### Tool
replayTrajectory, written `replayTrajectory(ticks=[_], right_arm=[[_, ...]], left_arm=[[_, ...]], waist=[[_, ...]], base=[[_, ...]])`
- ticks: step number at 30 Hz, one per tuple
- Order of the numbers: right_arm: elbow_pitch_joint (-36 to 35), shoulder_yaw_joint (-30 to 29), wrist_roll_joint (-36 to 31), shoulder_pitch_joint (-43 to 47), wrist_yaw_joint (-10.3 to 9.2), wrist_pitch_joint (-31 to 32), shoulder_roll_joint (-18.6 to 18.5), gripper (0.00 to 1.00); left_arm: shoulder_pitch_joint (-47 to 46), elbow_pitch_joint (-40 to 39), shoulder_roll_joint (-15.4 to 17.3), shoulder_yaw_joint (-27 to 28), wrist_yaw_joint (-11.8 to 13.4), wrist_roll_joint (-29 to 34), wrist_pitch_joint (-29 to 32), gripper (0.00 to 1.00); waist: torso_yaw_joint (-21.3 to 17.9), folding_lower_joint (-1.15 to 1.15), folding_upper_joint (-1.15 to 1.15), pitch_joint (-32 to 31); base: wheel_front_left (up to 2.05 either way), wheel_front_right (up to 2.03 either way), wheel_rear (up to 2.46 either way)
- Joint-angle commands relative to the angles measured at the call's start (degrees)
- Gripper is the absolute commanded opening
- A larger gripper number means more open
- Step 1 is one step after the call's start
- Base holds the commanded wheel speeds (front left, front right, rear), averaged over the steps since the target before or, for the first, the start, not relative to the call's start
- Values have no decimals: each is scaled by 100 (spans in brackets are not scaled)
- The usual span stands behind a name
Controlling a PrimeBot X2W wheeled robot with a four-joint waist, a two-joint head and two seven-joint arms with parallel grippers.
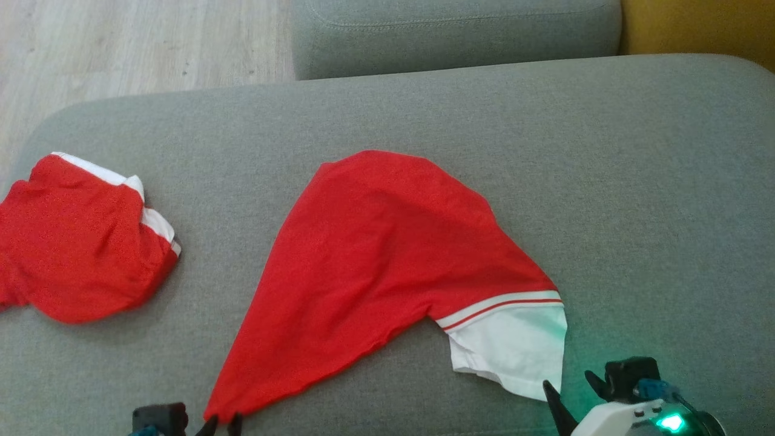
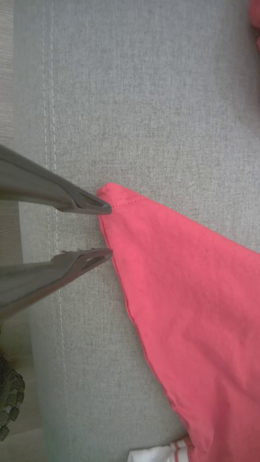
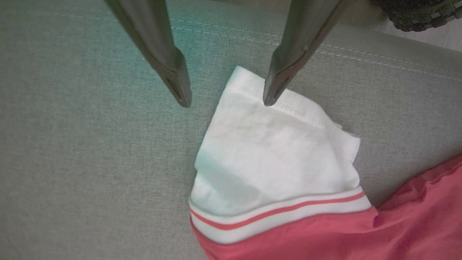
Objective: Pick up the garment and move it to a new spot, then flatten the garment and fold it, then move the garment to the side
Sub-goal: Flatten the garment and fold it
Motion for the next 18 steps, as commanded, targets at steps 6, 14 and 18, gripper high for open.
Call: replayTrajectory(ticks=[6,14,18], right_arm=[[-86,173,60,-319,44,73,-37,100],[312,286,166,-594,44,180,-39,100],[513,412,259,-679,44,280,-39,100]], left_arm=[[-372,-178,55,119,34,-31,29,54],[-483,-95,98,28,9,-44,154,46],[-492,-71,116,-36,-21,-60,230,0]], waist=[[1,0,0,112],[50,0,0,274],[89,0,0,304]], base=[[0,0,0],[0,0,0],[0,0,0]])
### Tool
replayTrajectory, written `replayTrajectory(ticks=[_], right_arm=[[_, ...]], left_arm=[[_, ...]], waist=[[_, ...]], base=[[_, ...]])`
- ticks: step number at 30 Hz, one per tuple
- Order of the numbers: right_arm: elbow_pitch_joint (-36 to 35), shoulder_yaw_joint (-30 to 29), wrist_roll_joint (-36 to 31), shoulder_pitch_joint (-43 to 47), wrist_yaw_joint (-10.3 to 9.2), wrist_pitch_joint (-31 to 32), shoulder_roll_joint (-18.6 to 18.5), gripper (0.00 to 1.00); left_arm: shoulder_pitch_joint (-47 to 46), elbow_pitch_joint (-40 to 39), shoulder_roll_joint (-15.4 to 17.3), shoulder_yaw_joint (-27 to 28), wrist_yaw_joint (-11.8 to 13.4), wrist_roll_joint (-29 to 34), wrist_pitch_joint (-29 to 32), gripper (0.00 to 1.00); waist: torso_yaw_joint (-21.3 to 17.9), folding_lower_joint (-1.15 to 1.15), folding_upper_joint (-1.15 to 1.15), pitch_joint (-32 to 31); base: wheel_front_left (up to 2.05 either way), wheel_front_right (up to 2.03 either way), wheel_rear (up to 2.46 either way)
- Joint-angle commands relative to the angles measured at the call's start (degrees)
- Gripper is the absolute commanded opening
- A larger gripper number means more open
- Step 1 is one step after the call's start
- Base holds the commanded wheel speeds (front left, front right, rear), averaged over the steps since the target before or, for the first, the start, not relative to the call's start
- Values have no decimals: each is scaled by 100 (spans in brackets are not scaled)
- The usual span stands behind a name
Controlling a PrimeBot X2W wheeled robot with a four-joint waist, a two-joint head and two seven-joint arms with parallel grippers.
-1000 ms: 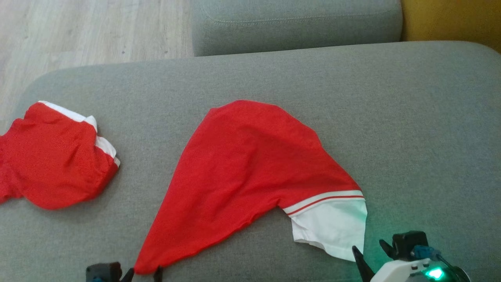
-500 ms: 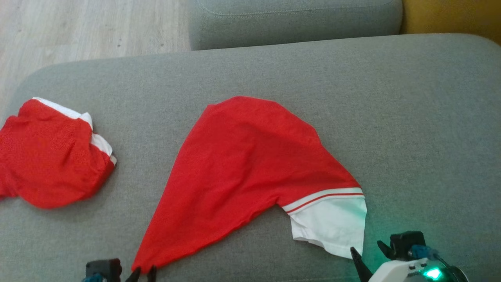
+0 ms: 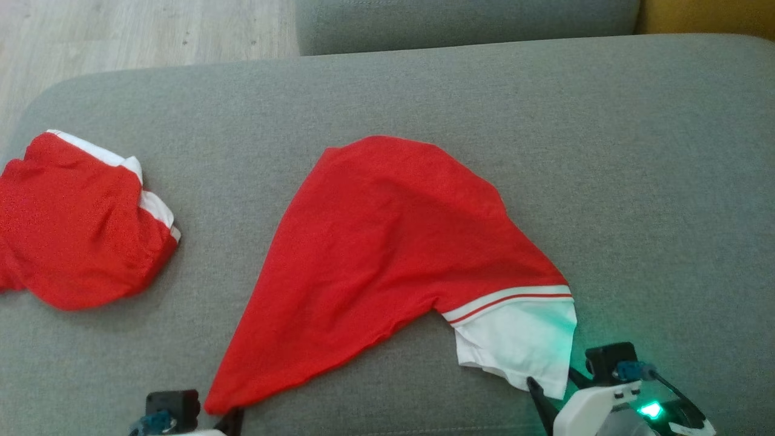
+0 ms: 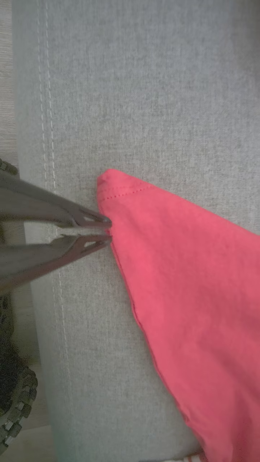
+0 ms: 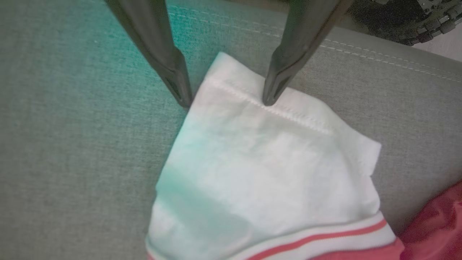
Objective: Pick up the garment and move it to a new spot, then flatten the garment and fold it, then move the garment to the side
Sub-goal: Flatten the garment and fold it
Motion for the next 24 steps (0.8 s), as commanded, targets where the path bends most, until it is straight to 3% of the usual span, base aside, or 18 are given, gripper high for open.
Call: replayTrajectory(ticks=[1,3,4,5,14,24], right_arm=[[-69,208,43,-197,44,81,-38,100],[-26,231,41,-197,44,137,-46,100],[17,263,40,-197,44,200,-61,44],[44,315,59,-202,44,247,-80,0],[-461,180,348,-263,44,-51,-137,0],[-1269,11,377,-65,44,114,-284,0]], left_arm=[[-249,-162,43,135,-27,-25,24,0],[-251,-160,47,123,-31,-29,36,0],[-249,-150,54,107,-39,-31,56,0],[-245,-139,62,90,-49,-35,76,0],[-170,-300,151,113,-78,-133,114,0],[-50,-702,234,193,-32,-240,197,0]], waist=[[20,0,0,10],[27,0,0,13],[31,0,0,11],[33,0,0,8],[-43,0,0,-124],[-124,0,0,-266]], base=[[0,0,0],[0,0,0],[0,0,0],[0,0,0],[0,0,0],[0,0,0]])
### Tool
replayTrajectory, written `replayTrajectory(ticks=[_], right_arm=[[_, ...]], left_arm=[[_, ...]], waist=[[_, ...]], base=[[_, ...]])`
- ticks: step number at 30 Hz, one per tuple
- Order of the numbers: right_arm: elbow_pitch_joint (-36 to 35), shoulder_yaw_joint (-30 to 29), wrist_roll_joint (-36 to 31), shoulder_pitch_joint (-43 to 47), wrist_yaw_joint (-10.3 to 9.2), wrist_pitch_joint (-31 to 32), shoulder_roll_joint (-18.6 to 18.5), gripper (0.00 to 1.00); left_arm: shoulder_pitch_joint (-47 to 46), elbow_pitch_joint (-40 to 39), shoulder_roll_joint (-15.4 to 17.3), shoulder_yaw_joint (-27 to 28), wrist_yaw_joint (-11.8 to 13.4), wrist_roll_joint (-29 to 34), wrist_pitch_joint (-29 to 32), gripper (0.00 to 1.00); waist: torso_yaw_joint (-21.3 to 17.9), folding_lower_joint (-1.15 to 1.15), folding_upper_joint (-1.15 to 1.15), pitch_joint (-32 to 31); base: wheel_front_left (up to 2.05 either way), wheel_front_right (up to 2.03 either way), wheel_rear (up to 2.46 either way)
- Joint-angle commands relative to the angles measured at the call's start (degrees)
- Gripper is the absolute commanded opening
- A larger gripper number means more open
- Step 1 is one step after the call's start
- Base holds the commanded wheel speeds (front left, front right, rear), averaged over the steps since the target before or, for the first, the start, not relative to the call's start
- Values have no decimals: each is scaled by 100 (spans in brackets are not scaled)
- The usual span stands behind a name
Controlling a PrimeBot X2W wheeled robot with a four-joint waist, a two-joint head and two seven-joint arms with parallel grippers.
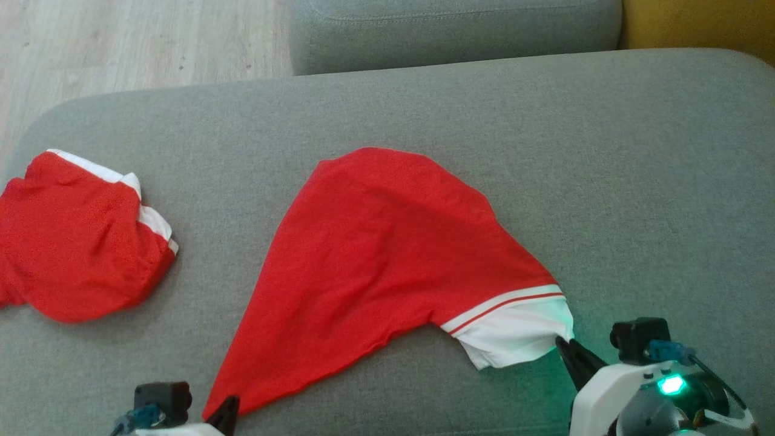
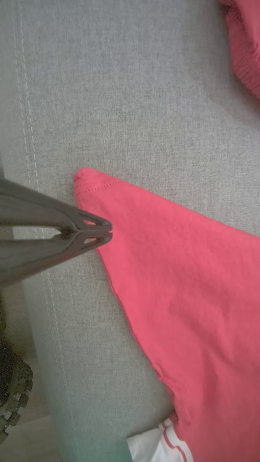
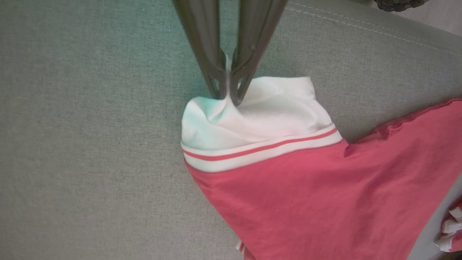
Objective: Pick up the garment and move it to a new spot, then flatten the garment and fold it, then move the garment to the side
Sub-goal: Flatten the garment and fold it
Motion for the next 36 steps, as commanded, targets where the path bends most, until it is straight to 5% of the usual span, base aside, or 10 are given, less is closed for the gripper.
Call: replayTrajectory(ticks=[1,8,9,10,11,13,24,36], right_arm=[[-269,114,25,-89,44,-6,-85,0],[-281,-4,-83,-25,44,-54,-6,0],[-253,-25,-121,-21,44,-56,11,9],[-226,-14,-158,-12,44,-52,22,46],[-204,11,-208,0,44,-51,21,100],[-160,16,-323,31,44,-39,1,100],[-413,-464,-756,132,44,-709,51,100],[86,-868,-1120,60,44,-3659,157,100]], left_arm=[[-106,-249,45,190,23,-40,3,0],[-55,-273,50,203,103,-40,-19,0],[-59,-272,42,215,129,-33,-54,0],[-64,-264,36,218,146,-28,-85,0],[-73,-260,31,215,151,-23,-132,19],[-85,-249,22,209,159,-2,-266,100],[-65,-41,-64,209,308,165,-1175,100],[-363,420,-129,206,428,497,-3317,100]], waist=[[1,0,0,-20],[11,0,0,-55],[11,0,0,-58],[10,0,0,-64],[9,0,0,-74],[-2,0,0,-96],[-94,0,0,-317],[-13,0,0,-461]], base=[[0,0,0],[0,0,0],[0,0,0],[0,0,0],[0,0,0],[0,0,0],[0,0,0],[0,0,0]])
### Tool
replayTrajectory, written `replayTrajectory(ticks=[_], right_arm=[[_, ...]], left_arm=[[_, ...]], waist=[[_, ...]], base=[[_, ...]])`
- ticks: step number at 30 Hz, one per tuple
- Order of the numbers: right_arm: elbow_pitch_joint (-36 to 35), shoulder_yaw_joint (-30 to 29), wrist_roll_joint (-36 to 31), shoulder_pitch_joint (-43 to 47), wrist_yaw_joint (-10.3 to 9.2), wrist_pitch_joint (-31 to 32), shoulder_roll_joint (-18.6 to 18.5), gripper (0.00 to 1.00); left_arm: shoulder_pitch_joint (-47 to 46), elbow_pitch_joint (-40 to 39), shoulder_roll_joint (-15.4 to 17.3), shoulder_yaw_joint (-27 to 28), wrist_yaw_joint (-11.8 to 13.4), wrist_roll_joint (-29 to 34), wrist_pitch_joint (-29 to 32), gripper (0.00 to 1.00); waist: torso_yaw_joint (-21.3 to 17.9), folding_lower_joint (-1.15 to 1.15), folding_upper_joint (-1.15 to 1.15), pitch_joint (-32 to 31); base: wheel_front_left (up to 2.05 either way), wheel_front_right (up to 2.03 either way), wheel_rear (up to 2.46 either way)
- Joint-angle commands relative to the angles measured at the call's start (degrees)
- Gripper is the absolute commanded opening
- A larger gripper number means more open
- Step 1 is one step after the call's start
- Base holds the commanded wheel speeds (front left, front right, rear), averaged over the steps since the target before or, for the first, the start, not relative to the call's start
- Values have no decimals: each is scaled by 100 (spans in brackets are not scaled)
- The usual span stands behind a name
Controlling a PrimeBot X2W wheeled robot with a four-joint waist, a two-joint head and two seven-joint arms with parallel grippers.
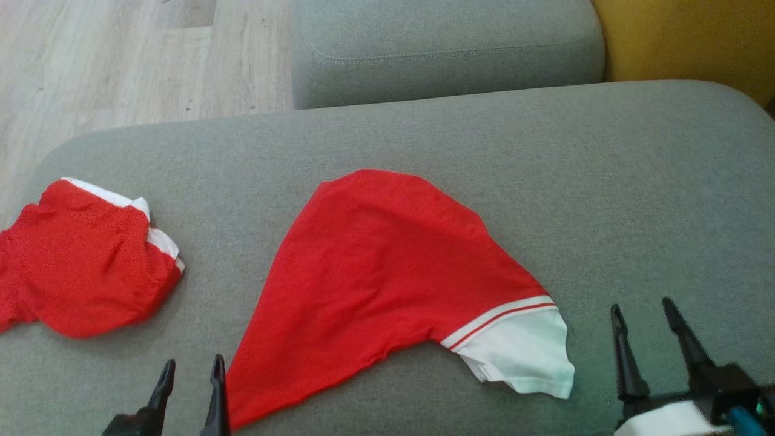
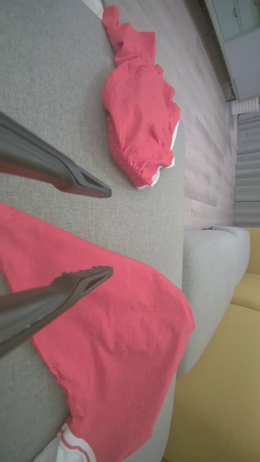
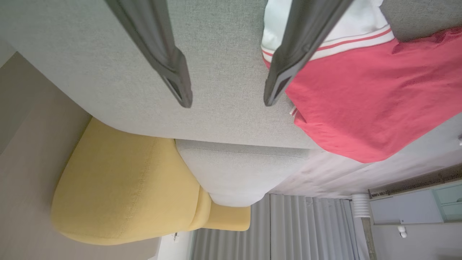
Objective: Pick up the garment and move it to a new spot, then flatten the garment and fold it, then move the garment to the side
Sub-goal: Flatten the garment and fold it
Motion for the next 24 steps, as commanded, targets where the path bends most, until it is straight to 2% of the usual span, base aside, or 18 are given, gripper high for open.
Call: replayTrajectory(ticks=[1,8,24], right_arm=[[-80,165,67,-260,44,-176,-41,100],[611,337,315,-464,44,-603,-40,100],[702,496,399,-651,44,-614,-39,100]], left_arm=[[-346,-125,-8,191,12,69,-130,100],[-634,249,-6,217,-180,123,-415,100],[-752,325,-154,554,-468,395,-422,100]], waist=[[12,0,0,-11],[75,0,0,-46],[87,0,0,-61]], base=[[0,0,0],[0,0,0],[0,0,0]])
